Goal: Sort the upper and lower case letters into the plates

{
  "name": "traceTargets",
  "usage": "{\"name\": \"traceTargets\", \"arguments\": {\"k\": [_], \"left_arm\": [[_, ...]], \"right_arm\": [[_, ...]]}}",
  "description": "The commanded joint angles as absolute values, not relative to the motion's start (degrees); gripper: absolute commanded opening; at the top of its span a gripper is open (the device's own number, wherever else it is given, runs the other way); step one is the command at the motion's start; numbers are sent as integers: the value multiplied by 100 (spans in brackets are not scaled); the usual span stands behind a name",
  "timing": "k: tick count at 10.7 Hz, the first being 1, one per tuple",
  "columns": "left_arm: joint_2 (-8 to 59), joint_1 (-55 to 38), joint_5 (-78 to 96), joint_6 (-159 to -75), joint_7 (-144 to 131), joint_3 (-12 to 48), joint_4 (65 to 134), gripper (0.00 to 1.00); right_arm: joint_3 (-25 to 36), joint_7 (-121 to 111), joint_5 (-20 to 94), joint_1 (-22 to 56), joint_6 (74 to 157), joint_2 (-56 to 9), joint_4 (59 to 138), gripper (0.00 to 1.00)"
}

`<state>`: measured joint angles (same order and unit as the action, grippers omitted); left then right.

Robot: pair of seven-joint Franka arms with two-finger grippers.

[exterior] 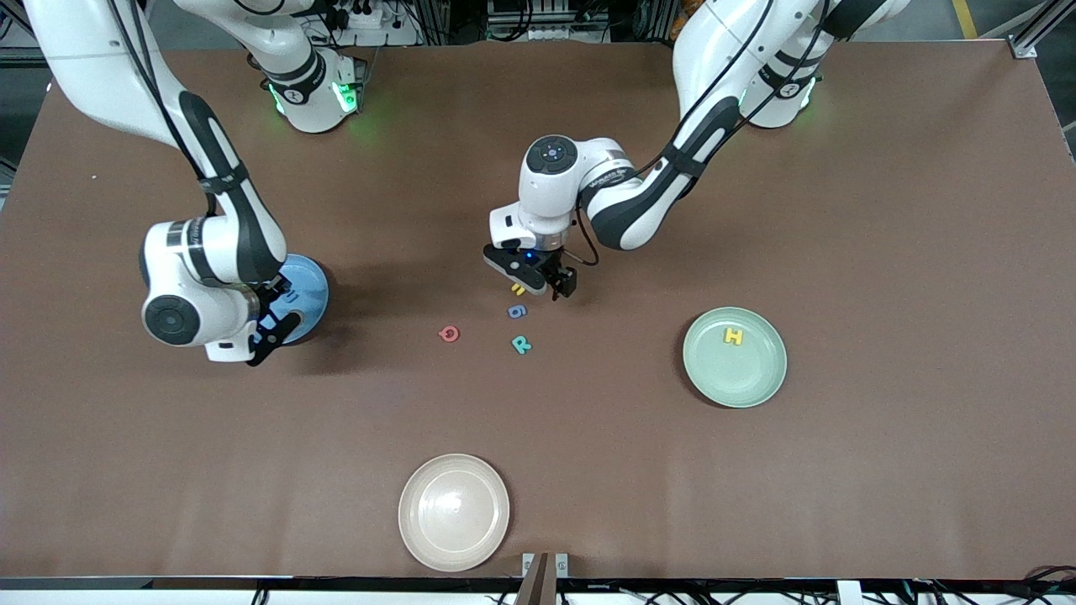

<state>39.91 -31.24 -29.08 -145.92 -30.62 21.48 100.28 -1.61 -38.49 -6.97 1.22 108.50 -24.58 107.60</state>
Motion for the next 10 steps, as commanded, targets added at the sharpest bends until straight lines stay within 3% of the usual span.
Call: {"name": "traceTargets", "arguments": {"k": [1,5,10], "left_arm": [[3885,-3173,-3268,-14923,-2936,2205,10423,100],[3876,-3164,-3322,-14924,-2892,2268,10757,100],[3867,-3067,-3322,-14915,-2892,2268,10934,97]], "right_arm": [[-149,-3832,-563,123,9978,-1830,9997,100],[33,-3806,41,-43,10020,-1109,9642,100],[229,-3814,220,-141,9932,-747,9642,100]]}}
